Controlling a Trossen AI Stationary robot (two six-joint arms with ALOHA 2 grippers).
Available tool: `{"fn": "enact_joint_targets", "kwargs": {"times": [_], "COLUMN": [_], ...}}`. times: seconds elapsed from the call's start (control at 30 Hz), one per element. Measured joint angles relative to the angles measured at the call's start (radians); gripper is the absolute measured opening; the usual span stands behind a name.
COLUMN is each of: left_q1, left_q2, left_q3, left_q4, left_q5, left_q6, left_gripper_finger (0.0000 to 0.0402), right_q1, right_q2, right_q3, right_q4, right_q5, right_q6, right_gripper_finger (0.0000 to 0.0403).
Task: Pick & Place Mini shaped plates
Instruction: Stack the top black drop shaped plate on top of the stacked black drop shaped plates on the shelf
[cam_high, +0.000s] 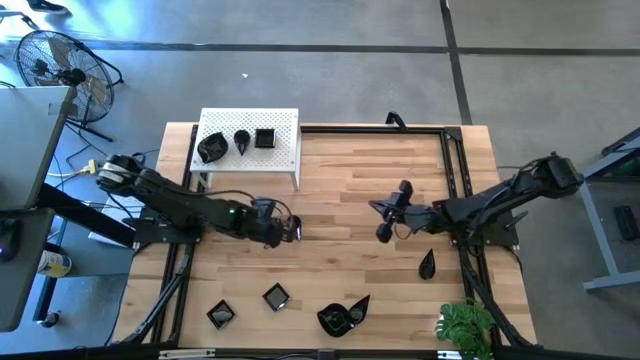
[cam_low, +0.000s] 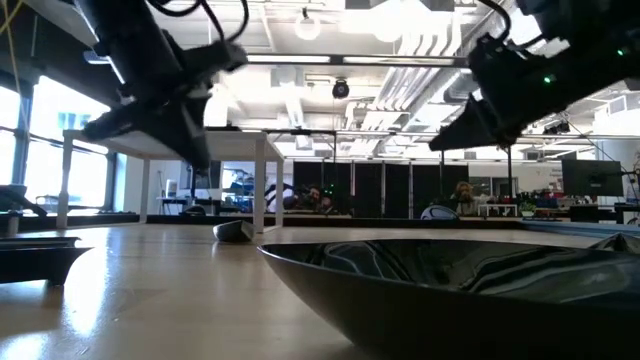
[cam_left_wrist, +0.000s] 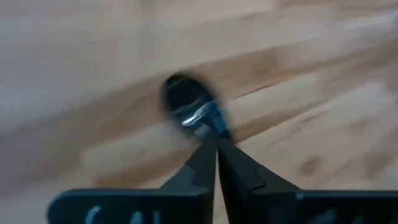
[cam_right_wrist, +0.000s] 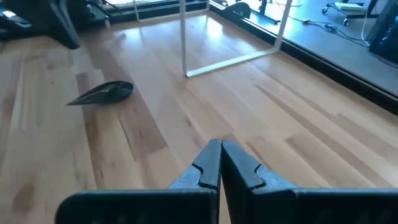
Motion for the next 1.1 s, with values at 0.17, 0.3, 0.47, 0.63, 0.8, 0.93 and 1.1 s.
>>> {"fn": "enact_joint_targets", "kwargs": {"times": [0.17, 0.3, 0.47, 0.63, 0.8, 0.93, 1.1], "left_q1": [0.013, 0.081, 0.187, 0.243, 0.245, 0.244, 0.245], "left_q2": [0.113, 0.146, 0.201, 0.251, 0.272, 0.272, 0.271], "left_q3": [0.123, 0.136, 0.135, 0.136, 0.137, 0.125, 0.117], "left_q4": [-0.199, -0.17, -0.088, -0.055, -0.063, -0.032, -0.036], "left_q5": [0.06, 0.119, 0.223, 0.304, 0.335, 0.341, 0.34], "left_q6": [-0.176, -0.188, -0.095, -0.044, -0.042, -0.042, -0.041], "left_gripper_finger": [0.0073, 0.0111, 0.0126, 0.0126, 0.0127, 0.0122, 0.0074], "right_q1": [0.0, 0.0, 0.0, 0.0, 0.0, 0.0, 0.0], "right_q2": [-0.087, -0.14, -0.191, -0.236, -0.254, -0.255, -0.256], "right_q3": [-0.084, -0.146, -0.208, -0.234, -0.231, -0.233, -0.233], "right_q4": [0.041, 0.1, 0.164, 0.187, 0.194, 0.197, 0.201], "right_q5": [-0.014, -0.042, -0.048, -0.049, -0.06, -0.063, -0.065], "right_q6": [0.004, 0.003, -0.002, -0.008, -0.028, -0.031, -0.03], "right_gripper_finger": [0.0, 0.0, 0.0, 0.0, 0.0, 0.0, 0.0]}}
